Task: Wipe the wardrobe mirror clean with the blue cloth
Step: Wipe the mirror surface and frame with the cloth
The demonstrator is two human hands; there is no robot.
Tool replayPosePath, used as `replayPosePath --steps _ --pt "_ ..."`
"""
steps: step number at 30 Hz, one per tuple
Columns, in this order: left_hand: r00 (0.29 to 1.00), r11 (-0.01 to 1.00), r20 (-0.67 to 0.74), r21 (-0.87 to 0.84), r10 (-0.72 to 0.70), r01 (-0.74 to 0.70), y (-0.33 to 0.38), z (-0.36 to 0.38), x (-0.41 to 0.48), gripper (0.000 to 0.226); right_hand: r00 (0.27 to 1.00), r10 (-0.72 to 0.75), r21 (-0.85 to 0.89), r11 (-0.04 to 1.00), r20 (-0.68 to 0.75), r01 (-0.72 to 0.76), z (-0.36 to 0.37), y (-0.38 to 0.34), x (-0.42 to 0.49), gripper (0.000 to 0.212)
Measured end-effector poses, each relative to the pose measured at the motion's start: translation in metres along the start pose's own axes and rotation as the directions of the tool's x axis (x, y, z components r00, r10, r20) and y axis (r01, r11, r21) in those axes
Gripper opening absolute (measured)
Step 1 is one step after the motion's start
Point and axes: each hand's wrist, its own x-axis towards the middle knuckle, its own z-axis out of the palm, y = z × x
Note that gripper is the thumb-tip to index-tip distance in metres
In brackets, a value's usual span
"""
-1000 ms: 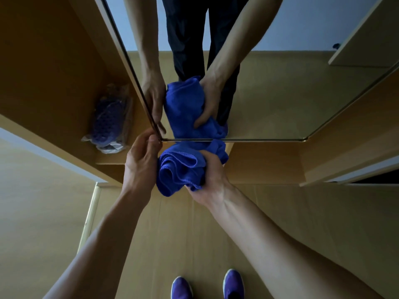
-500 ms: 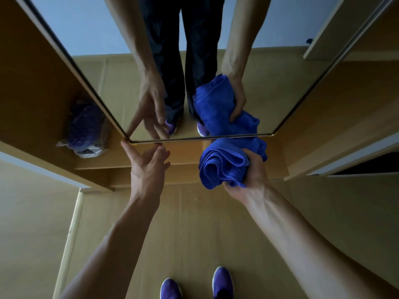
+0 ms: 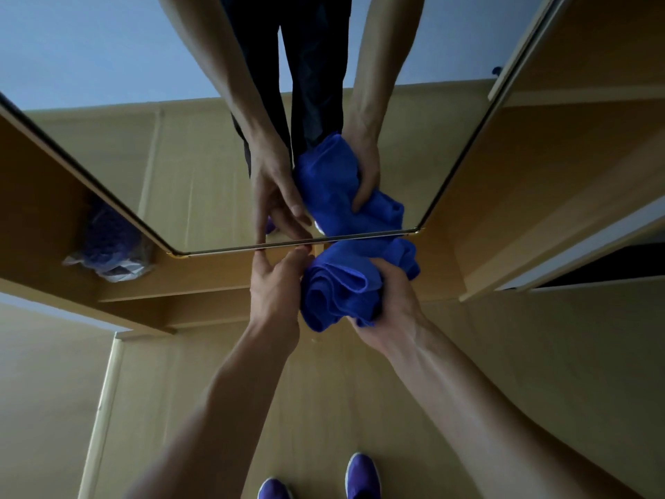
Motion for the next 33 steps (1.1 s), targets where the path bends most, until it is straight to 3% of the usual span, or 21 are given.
replayPosePath --steps 3,7,13,20,25,27,29,33 --pt "0.999 0.997 -0.037 -0.071 -0.012 0.010 0.003 0.003 0.000 0.061 0.999 0.028 -0.009 1.000 0.020 -0.028 0.003 0.003 0.002 0.022" --pt "0.998 0.988 -0.053 -0.151 0.019 -0.027 0.003 0.006 -0.002 0.062 0.999 0.043 -0.006 0.999 0.031 -0.042 -0.005 -0.006 0.003 0.013" --pt "0.996 0.988 -0.078 -0.145 0.046 -0.057 0.003 0.011 -0.004 0.060 0.999 -0.017 -0.011 1.000 -0.041 0.017 -0.033 -0.039 -0.001 0.011" --pt "0.995 0.998 -0.089 -0.030 0.045 -0.047 -0.002 0.019 -0.014 0.070 0.991 -0.092 -0.103 0.991 -0.100 0.082 -0.052 -0.058 -0.001 0.017" --pt "0.997 0.977 -0.015 0.197 0.081 -0.076 -0.011 0.030 -0.031 0.071 0.959 -0.188 -0.187 0.971 -0.211 0.149 -0.056 -0.062 -0.001 0.032" --pt "0.987 0.916 0.045 0.368 0.153 -0.159 -0.012 0.035 -0.040 0.059 0.925 -0.271 -0.266 0.943 -0.266 0.199 -0.056 -0.064 -0.001 0.026" --pt "0.944 0.780 0.150 0.533 0.294 -0.328 -0.010 0.042 -0.052 0.039 0.883 -0.365 -0.372 0.895 -0.294 0.246 -0.056 -0.069 -0.002 0.013" --pt "0.762 0.474 0.423 0.604 0.491 -0.641 0.012 0.065 -0.071 0.028 0.830 -0.490 -0.533 0.792 -0.265 0.298 -0.058 -0.085 -0.008 0.004"
